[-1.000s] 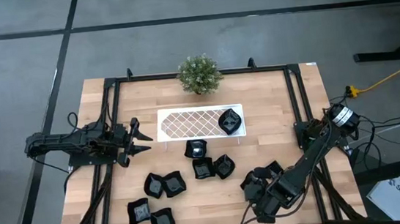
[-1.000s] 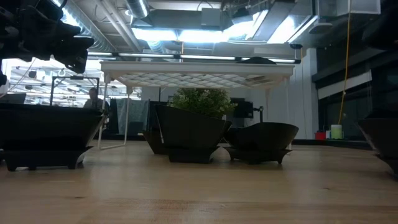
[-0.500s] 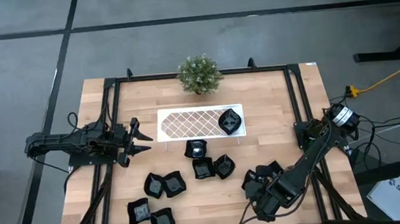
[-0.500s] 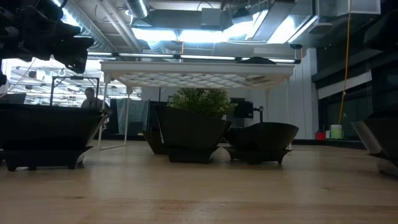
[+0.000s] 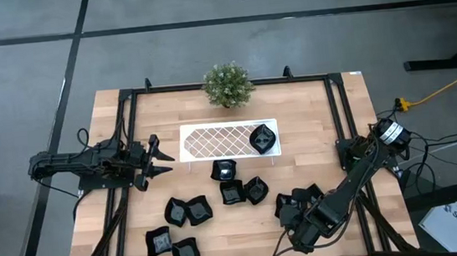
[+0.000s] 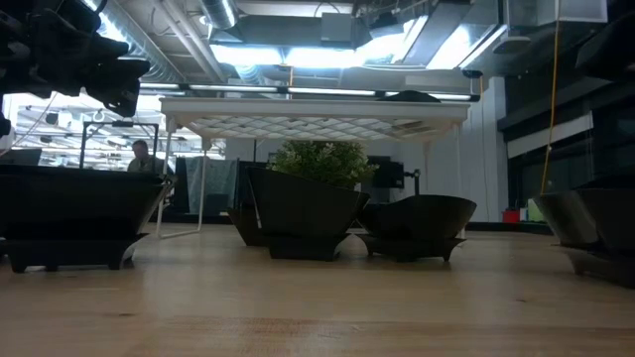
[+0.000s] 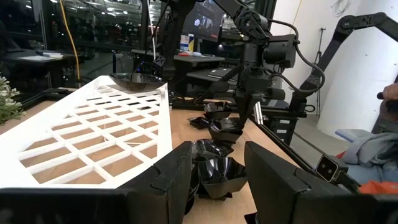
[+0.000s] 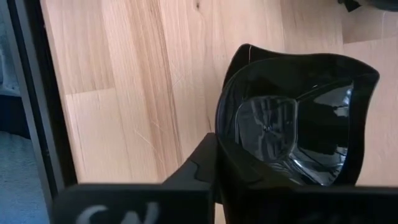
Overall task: Pick & Place Mini shaped plates
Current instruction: Stack the black leaf-shaped plate on top of the black leaf-shaped plate on the shelf
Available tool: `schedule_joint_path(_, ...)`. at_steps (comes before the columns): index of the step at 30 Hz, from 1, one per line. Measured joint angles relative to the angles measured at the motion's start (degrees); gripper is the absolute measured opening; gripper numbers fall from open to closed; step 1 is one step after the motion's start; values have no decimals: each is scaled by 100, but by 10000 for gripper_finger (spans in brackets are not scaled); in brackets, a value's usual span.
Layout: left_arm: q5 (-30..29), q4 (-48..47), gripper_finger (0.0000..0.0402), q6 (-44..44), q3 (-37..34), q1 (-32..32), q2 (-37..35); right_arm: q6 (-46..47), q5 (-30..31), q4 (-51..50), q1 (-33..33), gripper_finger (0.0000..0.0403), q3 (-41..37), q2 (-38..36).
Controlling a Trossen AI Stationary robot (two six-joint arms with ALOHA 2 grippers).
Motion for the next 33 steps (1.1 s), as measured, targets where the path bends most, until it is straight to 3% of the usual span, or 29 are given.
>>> schedule_joint_path(10, 0, 0, 143, 0, -1, 1, 0, 12, 1, -225, 0, 2, 39, 2)
schedule_joint_path(17, 0, 0, 143, 0, -1, 1, 2, 278, 343, -1169, 2, 1, 501, 2)
schedule_joint_path(33, 0, 0, 143, 0, -1, 1, 2, -78, 601, -1687, 15, 1, 1160, 2)
